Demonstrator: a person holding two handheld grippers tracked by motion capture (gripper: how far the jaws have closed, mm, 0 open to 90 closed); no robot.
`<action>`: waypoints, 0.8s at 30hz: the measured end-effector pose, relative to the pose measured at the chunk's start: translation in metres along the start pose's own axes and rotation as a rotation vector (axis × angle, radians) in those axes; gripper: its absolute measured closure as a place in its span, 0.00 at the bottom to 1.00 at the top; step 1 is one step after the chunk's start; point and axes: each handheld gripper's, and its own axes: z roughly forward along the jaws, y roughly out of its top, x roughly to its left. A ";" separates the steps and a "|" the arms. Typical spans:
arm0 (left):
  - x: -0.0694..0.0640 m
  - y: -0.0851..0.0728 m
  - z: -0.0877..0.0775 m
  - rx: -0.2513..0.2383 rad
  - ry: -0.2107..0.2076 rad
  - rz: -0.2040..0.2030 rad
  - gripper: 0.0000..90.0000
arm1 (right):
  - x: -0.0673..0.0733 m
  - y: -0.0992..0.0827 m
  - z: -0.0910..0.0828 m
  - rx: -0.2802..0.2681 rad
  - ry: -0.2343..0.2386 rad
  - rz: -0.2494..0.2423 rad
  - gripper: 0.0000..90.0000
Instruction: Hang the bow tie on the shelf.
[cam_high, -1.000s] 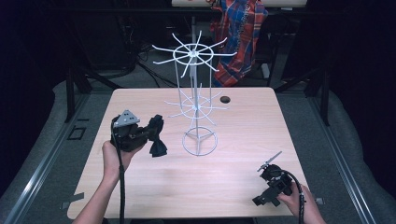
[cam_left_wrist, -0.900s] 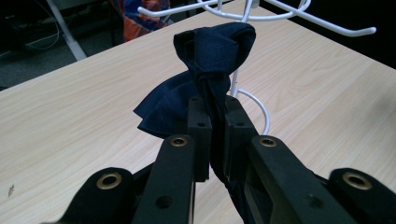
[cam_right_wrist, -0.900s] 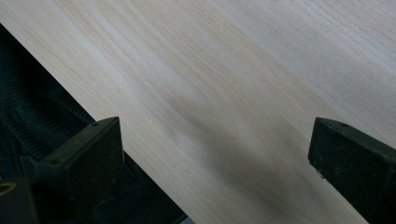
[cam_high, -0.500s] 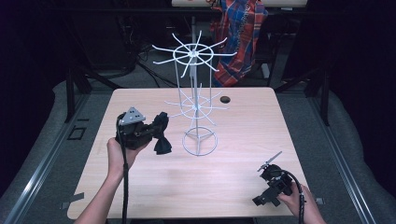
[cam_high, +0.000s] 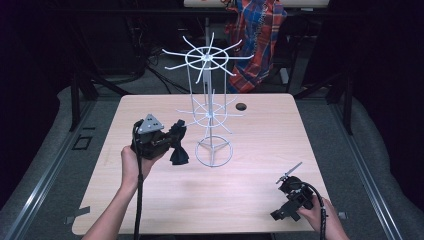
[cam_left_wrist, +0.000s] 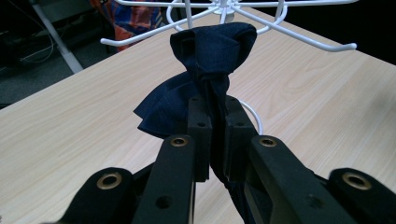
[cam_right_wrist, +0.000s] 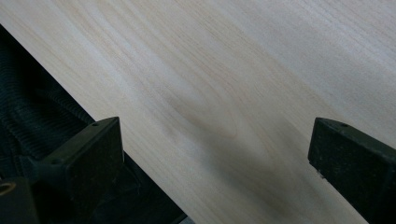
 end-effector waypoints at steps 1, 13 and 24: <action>-0.001 0.000 0.001 0.002 0.000 0.001 0.94 | 0.000 0.000 0.000 0.005 0.000 -0.005 0.03; -0.009 0.004 0.010 0.023 0.041 0.057 0.94 | -0.002 0.001 -0.002 0.030 -0.008 -0.029 0.03; -0.020 0.008 0.019 0.049 0.087 0.121 0.95 | -0.002 0.001 -0.002 0.030 -0.001 -0.028 0.03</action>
